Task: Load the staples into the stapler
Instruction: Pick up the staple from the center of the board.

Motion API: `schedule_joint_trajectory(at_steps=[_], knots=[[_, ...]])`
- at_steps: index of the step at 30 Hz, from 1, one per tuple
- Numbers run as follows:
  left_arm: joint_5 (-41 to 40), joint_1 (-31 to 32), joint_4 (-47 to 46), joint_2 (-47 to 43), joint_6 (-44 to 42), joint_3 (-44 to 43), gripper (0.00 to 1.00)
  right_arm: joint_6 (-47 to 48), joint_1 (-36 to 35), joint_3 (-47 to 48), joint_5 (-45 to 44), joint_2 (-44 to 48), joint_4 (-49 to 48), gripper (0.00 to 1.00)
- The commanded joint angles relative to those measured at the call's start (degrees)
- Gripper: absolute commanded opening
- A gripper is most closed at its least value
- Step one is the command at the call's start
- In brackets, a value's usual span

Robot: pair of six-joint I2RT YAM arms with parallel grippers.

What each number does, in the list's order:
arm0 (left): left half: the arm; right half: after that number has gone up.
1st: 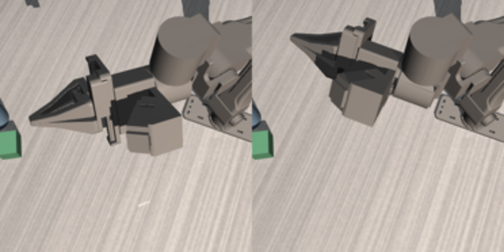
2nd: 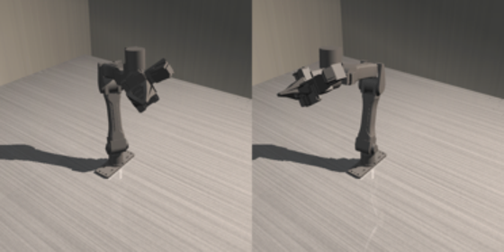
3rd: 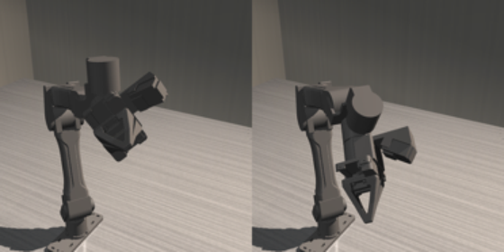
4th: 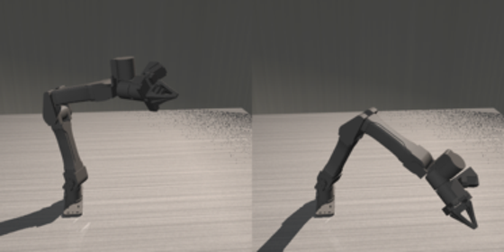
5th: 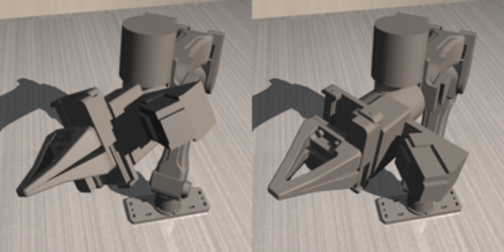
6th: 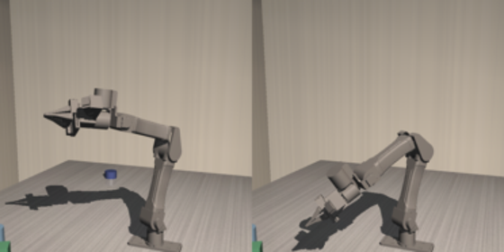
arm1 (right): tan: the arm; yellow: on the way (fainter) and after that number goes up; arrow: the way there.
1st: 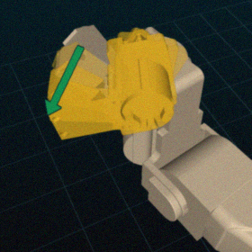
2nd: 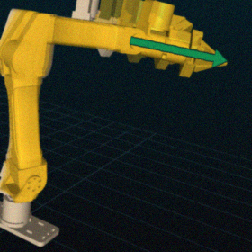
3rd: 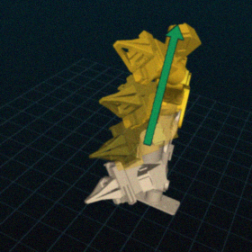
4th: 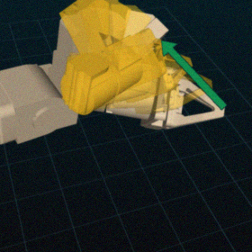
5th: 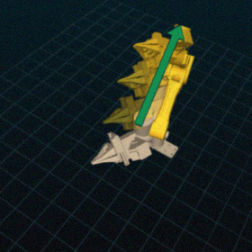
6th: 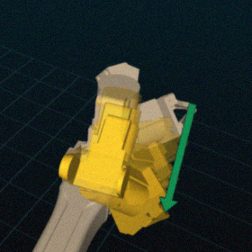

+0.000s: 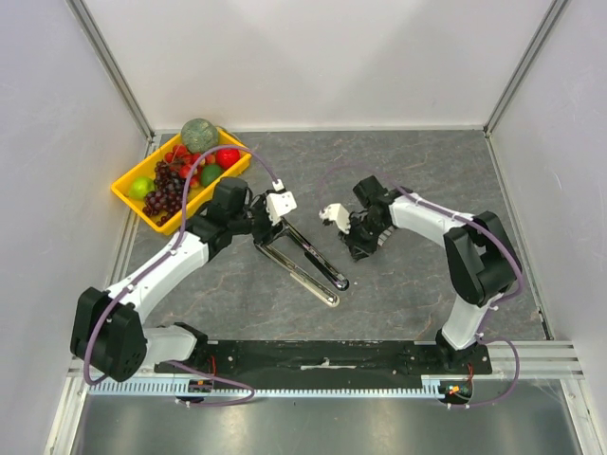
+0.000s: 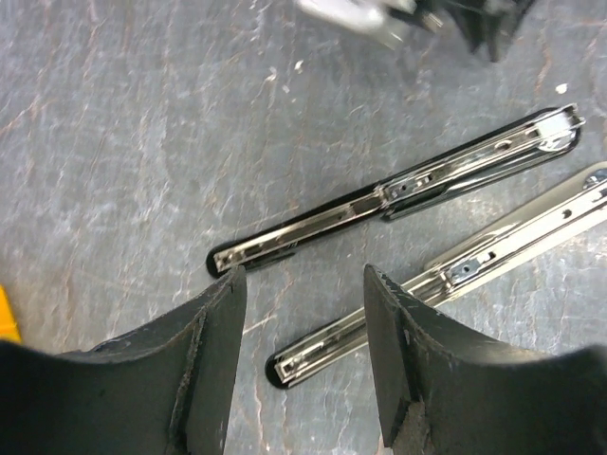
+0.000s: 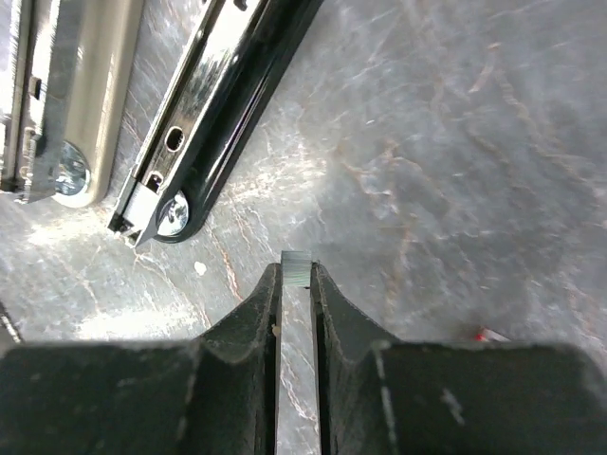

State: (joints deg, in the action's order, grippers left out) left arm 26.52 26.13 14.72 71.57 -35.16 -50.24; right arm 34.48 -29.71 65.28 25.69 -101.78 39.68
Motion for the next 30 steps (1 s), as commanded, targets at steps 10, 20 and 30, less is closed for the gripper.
schedule_joint_trajectory(at_steps=[10,20,30], knots=[[1.34,14.56,-9.09,11.12,-10.28,-8.89,0.59,12.25,13.09,19.01,38.35,-10.44,28.06,0.18],[-3.58,20.89,-11.29,22.64,-9.49,-14.71,0.60,25.98,18.64,22.97,48.66,-19.07,43.55,0.18],[-6.13,22.56,-16.02,26.69,-1.85,-16.73,0.60,26.16,23.56,21.83,53.67,-19.78,43.55,0.17]])
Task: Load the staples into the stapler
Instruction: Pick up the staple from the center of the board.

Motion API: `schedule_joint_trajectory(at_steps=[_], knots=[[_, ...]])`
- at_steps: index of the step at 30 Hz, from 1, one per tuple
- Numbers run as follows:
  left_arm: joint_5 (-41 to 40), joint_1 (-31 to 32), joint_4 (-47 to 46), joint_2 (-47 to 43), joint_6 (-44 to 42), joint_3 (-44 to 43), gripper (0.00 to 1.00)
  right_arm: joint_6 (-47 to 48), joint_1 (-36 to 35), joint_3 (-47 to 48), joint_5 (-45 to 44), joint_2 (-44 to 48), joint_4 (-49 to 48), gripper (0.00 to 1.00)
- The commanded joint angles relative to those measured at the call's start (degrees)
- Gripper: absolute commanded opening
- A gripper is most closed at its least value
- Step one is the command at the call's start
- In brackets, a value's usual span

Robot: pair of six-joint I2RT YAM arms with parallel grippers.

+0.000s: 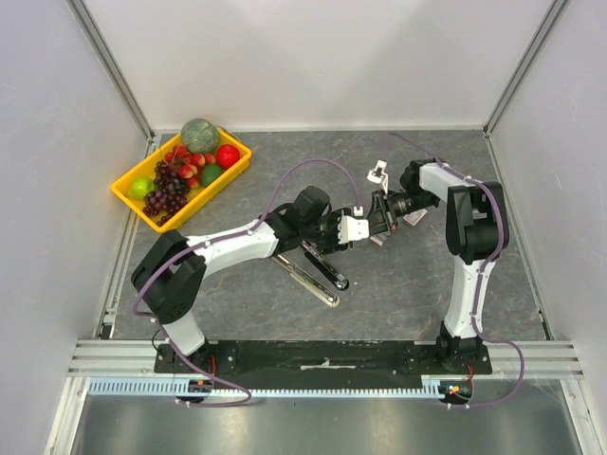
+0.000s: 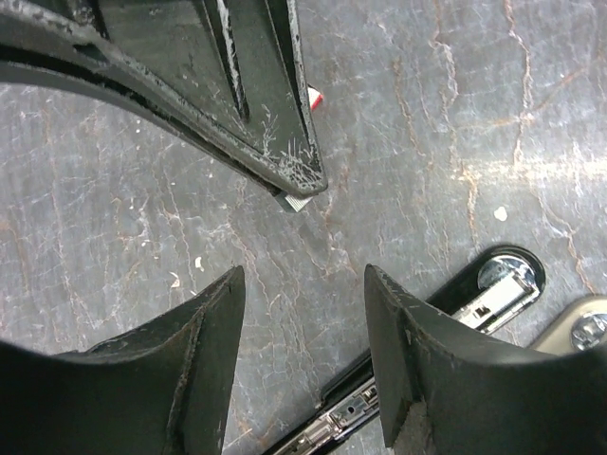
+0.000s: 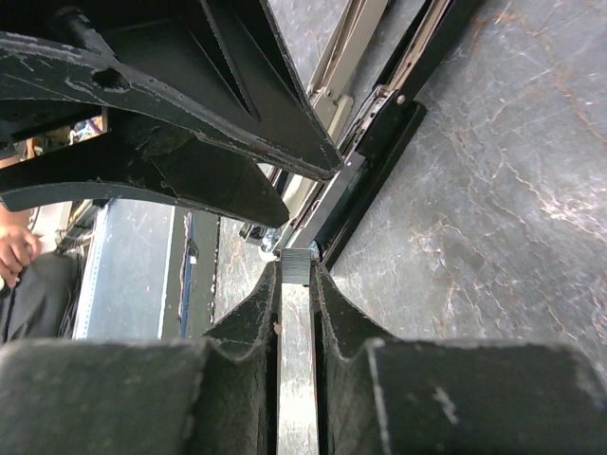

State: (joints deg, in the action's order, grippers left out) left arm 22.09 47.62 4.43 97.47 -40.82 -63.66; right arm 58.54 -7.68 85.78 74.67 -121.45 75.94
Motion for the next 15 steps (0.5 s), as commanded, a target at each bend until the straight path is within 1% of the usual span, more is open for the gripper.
schedule_joint_trajectory(at_steps=[1,5,10,15], knots=[[-2.04,1.08,-6.09,1.40,4.34,-3.40,0.60,2.27,1.44,0.89,4.95,-0.10,7.29,0.17],[-1.26,1.08,-6.10,3.33,5.31,-5.16,0.60,2.36,1.44,0.09,5.22,0.68,7.20,0.17],[3.13,1.51,-2.76,4.83,6.01,-7.71,0.60,1.75,1.35,-0.52,5.39,0.69,6.32,0.17],[3.66,2.13,-1.00,6.76,5.57,-9.90,0.60,1.66,1.44,-0.87,5.48,1.04,6.24,0.17]])
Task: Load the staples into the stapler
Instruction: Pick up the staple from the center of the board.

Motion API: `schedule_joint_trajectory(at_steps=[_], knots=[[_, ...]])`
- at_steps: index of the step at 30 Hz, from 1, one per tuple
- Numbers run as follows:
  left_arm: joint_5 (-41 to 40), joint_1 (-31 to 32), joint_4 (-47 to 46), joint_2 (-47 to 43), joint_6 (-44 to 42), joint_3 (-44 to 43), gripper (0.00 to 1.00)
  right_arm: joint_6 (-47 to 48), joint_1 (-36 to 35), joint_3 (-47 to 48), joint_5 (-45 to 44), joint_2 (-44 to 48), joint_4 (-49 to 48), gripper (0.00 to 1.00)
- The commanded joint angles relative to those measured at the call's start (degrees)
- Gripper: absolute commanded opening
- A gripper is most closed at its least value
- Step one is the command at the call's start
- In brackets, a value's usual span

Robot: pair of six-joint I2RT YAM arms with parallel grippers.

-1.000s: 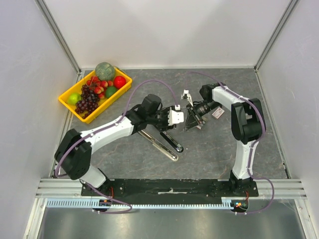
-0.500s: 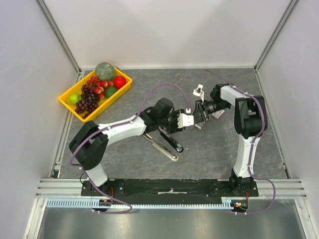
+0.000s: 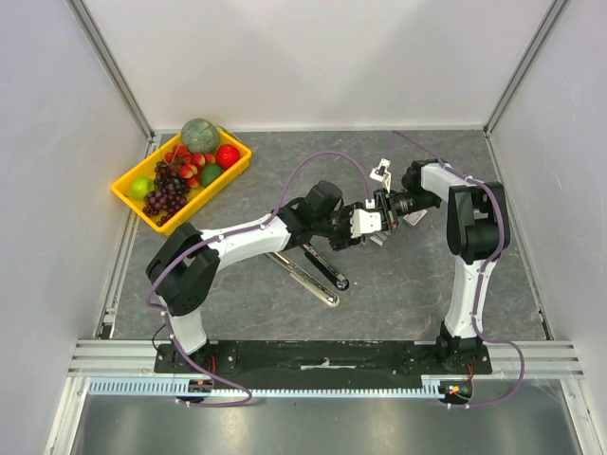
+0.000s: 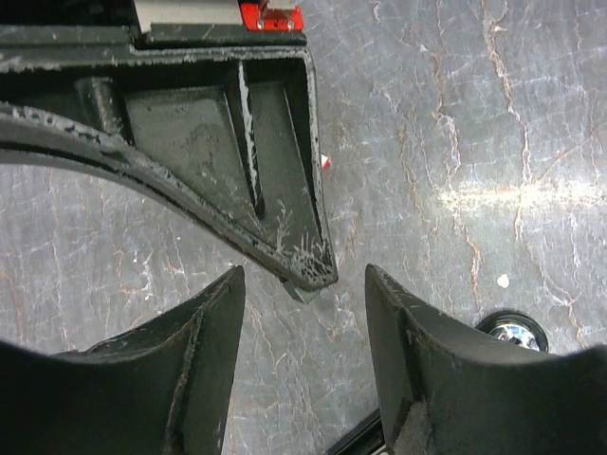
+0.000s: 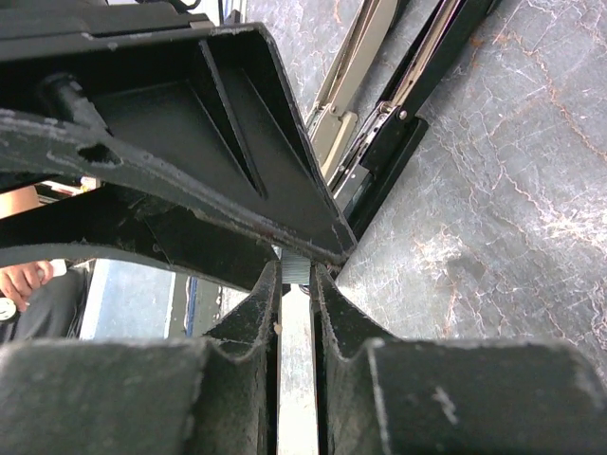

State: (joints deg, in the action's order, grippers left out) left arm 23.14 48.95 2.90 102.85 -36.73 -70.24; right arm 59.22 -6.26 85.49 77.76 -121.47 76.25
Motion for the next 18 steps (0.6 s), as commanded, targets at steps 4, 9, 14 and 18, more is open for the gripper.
schedule_joint_trajectory(at_steps=[4,9,14,18], knots=[[3.84,0.88,2.37,2.09,1.14,-4.64,0.57,0.81,0.02,-0.59,2.31,1.23,5.84,0.17],[5.52,0.89,3.34,2.18,0.61,-4.82,0.48,0.37,-0.07,-0.42,2.31,1.06,5.67,0.17],[6.30,0.97,3.78,0.87,-1.23,-3.07,0.46,-0.24,0.11,-0.33,2.31,0.97,5.67,0.17],[8.76,0.97,4.75,0.07,-3.87,-2.10,0.46,-0.95,0.20,0.02,2.22,0.71,5.58,0.17]])
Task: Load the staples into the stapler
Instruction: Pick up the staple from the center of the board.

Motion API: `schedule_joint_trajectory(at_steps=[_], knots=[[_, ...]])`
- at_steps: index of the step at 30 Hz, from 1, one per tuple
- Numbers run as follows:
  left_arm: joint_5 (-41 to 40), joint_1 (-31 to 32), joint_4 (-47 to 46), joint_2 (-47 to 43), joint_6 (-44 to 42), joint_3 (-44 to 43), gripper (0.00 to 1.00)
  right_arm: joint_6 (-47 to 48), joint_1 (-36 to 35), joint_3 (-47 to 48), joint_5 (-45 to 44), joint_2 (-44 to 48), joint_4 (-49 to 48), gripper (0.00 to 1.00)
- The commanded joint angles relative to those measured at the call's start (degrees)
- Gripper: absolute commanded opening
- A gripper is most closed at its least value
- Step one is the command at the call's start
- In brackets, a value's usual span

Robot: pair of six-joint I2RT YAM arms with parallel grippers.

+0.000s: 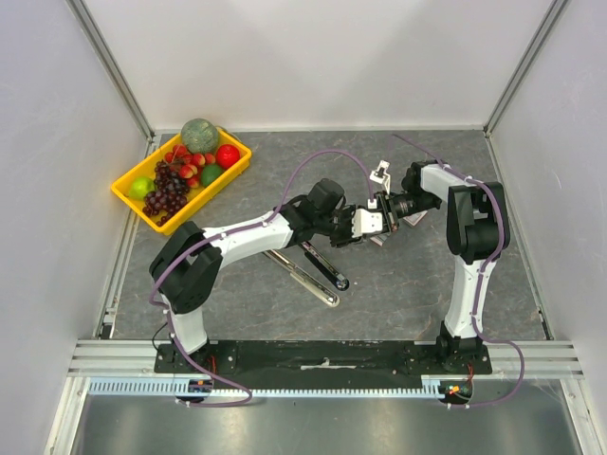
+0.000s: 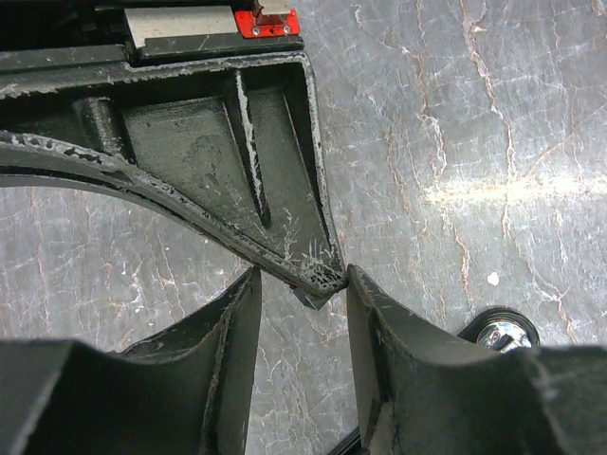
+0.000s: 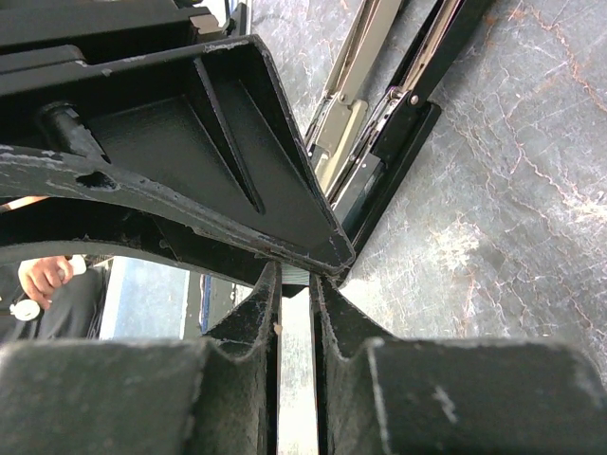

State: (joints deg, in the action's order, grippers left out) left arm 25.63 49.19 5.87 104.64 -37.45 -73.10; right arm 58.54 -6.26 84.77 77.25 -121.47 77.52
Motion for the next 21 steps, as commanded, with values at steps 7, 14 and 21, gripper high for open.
schedule_joint_trajectory(at_steps=[7,14,21], knots=[[8.74,0.73,3.18,-1.98,-6.75,1.82,0.47,-0.80,0.90,0.75,2.73,1.06,4.31,0.17],[9.00,0.73,3.62,-1.46,-7.64,1.21,0.38,-1.06,0.90,0.66,2.38,0.80,4.31,0.17],[10.06,0.64,4.06,-0.58,-6.76,-0.20,0.35,-1.24,0.99,0.48,2.20,0.80,4.14,0.16]])
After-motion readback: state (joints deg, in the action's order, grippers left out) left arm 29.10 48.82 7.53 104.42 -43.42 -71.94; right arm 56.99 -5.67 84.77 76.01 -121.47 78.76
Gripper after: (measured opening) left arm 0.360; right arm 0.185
